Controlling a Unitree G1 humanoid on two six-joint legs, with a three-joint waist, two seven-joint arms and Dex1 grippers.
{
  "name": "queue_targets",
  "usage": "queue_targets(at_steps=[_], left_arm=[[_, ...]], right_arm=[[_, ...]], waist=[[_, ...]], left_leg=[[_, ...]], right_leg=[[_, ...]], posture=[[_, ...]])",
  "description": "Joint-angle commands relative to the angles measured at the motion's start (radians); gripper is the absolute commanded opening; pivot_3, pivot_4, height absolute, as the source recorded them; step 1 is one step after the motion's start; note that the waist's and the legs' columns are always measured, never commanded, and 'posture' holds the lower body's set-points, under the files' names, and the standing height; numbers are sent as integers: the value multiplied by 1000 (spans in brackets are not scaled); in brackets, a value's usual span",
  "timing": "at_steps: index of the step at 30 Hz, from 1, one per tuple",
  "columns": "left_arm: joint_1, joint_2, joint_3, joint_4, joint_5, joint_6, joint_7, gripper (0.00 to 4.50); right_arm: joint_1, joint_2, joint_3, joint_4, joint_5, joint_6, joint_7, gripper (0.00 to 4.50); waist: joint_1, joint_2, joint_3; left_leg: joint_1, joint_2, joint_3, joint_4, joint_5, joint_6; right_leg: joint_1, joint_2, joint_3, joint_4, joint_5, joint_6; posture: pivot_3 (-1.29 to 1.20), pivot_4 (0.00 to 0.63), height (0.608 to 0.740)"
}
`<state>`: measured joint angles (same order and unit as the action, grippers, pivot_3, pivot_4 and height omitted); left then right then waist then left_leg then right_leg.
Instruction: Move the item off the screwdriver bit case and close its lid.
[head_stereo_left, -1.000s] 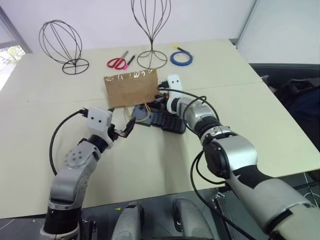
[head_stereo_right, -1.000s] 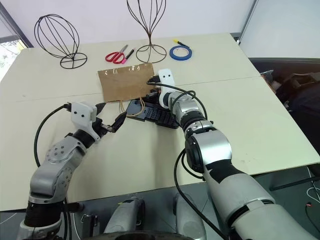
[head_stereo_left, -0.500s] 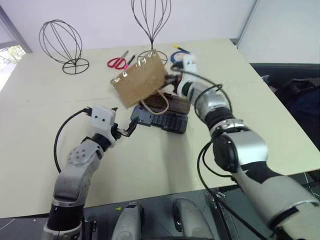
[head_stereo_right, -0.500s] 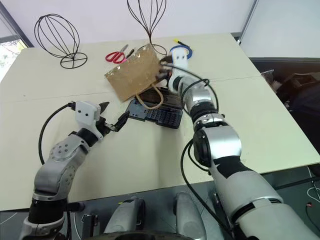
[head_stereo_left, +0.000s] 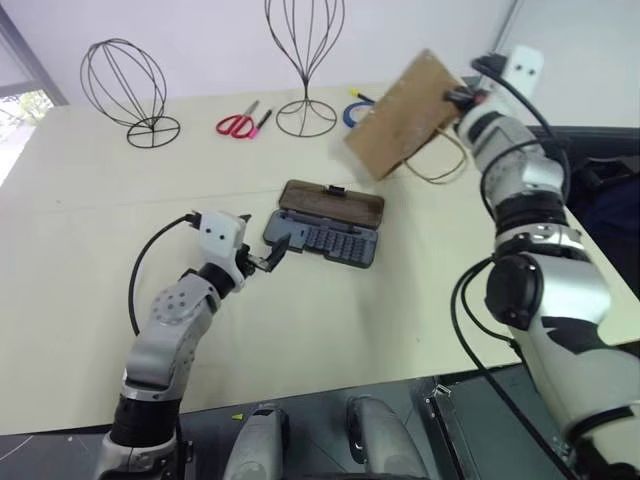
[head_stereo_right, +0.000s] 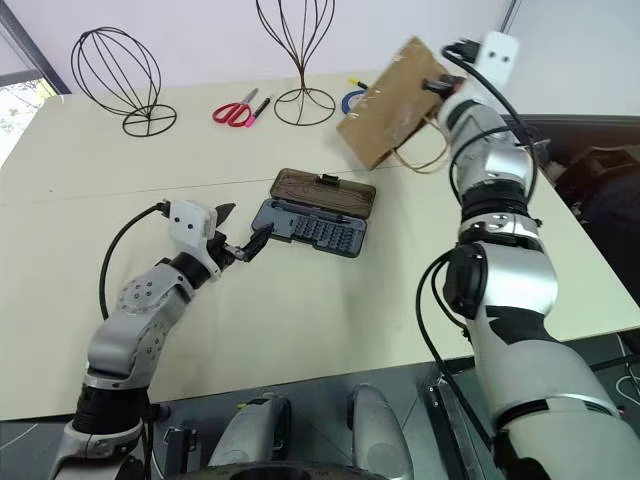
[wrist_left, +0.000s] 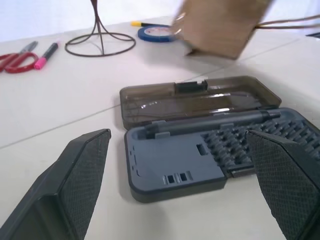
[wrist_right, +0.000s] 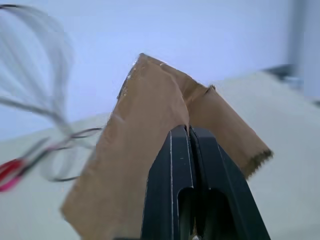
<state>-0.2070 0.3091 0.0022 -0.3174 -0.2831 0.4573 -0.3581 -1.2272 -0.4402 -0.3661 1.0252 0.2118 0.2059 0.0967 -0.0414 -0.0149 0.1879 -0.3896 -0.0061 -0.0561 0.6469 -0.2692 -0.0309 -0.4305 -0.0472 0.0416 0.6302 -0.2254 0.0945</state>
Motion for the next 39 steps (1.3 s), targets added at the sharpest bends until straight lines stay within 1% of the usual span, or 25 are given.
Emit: queue_targets(at_steps=[1,4,11,19,30,31,32,39], left_arm=[[-22,-4,-7,-10,5,-29,-14,4500],[-28,-5,-12,0,7,-32,-22,4500],[-38,-5,-14,14,11,-36,-35,4500],[-43,-10,-20,27,16,-38,-46,4500],[-63,-16,-25,45,25,-45,-59,4500],[-63,-18,-26,45,26,-46,-59,4500],[-65,-19,-27,47,27,-46,-60,4500],[-76,-26,-28,65,31,-53,-67,4500]], right_arm=[[49,-61,10,-34,-46,-55,-83,37],[101,-86,-7,-30,-41,-52,-130,37],[208,-129,-6,-94,-79,-75,-254,37],[315,-128,13,-212,-116,-11,-349,37],[416,-87,37,-371,-115,162,-340,37],[423,-85,36,-385,-114,175,-342,563],[429,-83,34,-398,-112,194,-344,857],[472,-96,43,-486,-133,291,-350,4109]], waist=[[0,0,0],[-3,1,1],[-2,2,1],[-1,2,1],[-1,2,1],[-1,2,1],[0,2,1],[1,2,1]], left_leg=[[0,0,0,0,0,0],[0,0,1,0,0,0],[1,0,1,0,0,0],[0,0,1,1,0,0],[1,0,1,1,0,0],[0,0,1,1,0,0],[0,0,1,1,0,0],[0,0,1,1,0,0]], right_leg=[[0,0,0,0,0,0],[0,0,1,0,0,0],[0,1,1,0,0,0],[0,1,1,0,0,0],[0,1,1,1,0,0],[0,1,1,1,0,0],[0,1,1,1,0,0],[0,1,1,1,0,0]], posture=[[0,150,740],[0,150,740],[0,150,740],[0,150,740],[0,150,740],[0,150,740],[0,150,740],[0,150,740]])
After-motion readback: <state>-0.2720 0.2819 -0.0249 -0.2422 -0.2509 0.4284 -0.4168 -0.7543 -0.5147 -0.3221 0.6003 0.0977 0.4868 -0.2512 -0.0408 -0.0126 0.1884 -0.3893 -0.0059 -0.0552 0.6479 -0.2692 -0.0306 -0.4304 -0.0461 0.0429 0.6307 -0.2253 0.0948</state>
